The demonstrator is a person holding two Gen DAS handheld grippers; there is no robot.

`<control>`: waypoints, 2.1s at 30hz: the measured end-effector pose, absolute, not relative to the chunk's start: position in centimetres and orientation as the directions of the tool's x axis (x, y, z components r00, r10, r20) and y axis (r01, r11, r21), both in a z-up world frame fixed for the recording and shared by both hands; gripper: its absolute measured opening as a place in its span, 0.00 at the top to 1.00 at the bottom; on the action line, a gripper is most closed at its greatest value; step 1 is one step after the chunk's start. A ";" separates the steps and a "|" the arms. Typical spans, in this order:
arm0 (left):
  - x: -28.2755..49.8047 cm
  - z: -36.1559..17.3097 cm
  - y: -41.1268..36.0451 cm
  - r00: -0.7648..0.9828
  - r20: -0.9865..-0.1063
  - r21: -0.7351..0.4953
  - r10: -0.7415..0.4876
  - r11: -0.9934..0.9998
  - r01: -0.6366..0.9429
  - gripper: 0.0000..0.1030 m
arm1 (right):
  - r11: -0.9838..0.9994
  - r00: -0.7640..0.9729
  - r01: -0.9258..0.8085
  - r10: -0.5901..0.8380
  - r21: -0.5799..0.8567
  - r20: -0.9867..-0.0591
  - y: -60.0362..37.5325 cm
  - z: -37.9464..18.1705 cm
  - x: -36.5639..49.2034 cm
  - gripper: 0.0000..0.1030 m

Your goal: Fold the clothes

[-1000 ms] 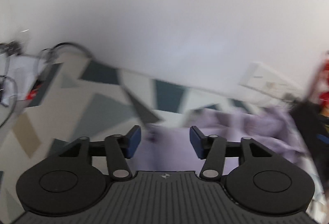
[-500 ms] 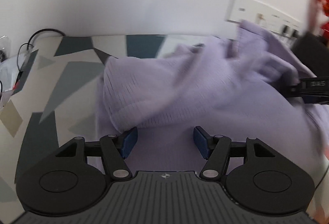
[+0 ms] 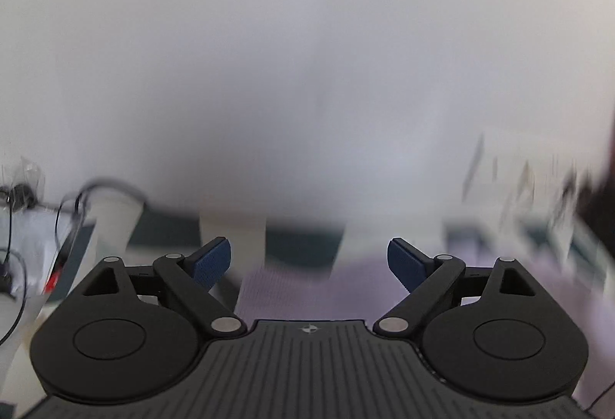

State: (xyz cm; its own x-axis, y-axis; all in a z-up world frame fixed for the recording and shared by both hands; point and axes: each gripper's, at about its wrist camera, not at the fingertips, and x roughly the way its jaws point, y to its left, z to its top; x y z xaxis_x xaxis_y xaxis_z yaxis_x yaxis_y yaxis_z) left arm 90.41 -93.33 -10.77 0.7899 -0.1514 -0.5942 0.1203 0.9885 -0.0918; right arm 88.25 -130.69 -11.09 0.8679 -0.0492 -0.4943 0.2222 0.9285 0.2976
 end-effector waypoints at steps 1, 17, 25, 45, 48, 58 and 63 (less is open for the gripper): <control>90.0 -12.1 -93.1 0.755 -0.639 -0.082 -0.146 0.989 0.122 0.12 | 0.928 0.848 0.242 -0.059 0.285 -0.527 -131.7 -12.2 87.3 0.11; 86.8 -18.1 -88.5 0.555 -0.818 -0.195 -0.151 0.981 -0.020 0.33 | 0.859 0.679 0.400 -0.043 0.320 -0.733 -135.4 -18.3 81.8 0.72; 86.8 -17.9 -87.5 0.522 -0.835 -0.207 -0.172 0.978 -0.009 0.34 | 0.792 0.687 0.458 -0.028 0.403 -0.726 -137.7 -17.0 78.3 0.88; 92.3 -19.5 -88.5 0.467 -0.860 -0.182 -0.206 0.978 0.097 0.00 | 0.918 0.628 0.209 0.137 0.336 -0.766 -134.7 -20.6 86.2 0.01; 92.1 -19.5 -88.4 0.478 -0.852 -0.186 -0.211 0.977 0.100 0.00 | 0.911 0.650 0.218 0.133 0.351 -0.748 -134.9 -20.8 86.2 0.01; 90.6 -19.8 -88.2 0.562 -0.798 -0.190 -0.219 0.976 0.110 0.00 | 0.827 0.733 0.265 0.162 0.496 -0.661 -137.5 -21.3 85.3 0.01; 91.3 -19.7 -88.4 0.537 -0.816 -0.170 -0.213 0.977 0.129 0.00 | 0.873 0.703 0.236 0.151 0.428 -0.695 -136.7 -21.1 86.0 0.01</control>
